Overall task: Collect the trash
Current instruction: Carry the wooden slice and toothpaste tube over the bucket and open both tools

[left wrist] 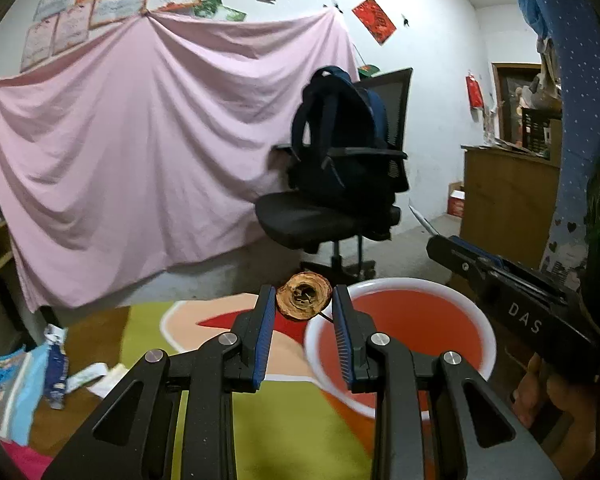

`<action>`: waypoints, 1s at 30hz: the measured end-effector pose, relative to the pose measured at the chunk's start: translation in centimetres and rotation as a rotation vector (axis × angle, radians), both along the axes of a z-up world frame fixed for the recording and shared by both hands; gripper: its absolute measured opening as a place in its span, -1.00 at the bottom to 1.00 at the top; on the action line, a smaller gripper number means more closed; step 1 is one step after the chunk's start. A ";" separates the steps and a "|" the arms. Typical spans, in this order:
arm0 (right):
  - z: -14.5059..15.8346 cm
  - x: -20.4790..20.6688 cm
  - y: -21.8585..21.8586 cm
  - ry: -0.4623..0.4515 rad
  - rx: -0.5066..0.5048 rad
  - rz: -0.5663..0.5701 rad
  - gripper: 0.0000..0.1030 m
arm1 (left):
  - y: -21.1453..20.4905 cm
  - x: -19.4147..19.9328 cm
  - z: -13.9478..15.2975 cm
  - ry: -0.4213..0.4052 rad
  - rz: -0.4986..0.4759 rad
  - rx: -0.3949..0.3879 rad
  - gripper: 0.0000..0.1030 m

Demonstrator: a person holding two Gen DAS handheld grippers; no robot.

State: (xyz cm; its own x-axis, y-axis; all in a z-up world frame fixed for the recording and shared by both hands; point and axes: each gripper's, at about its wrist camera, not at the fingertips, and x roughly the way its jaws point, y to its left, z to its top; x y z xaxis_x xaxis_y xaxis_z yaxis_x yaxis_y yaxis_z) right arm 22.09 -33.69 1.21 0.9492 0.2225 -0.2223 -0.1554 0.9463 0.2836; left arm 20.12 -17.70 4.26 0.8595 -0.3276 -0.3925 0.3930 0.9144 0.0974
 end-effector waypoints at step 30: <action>-2.3 1.6 -4.3 0.177 0.104 -0.103 0.03 | -3.3 4.7 -2.6 0.274 -0.067 -0.065 -0.21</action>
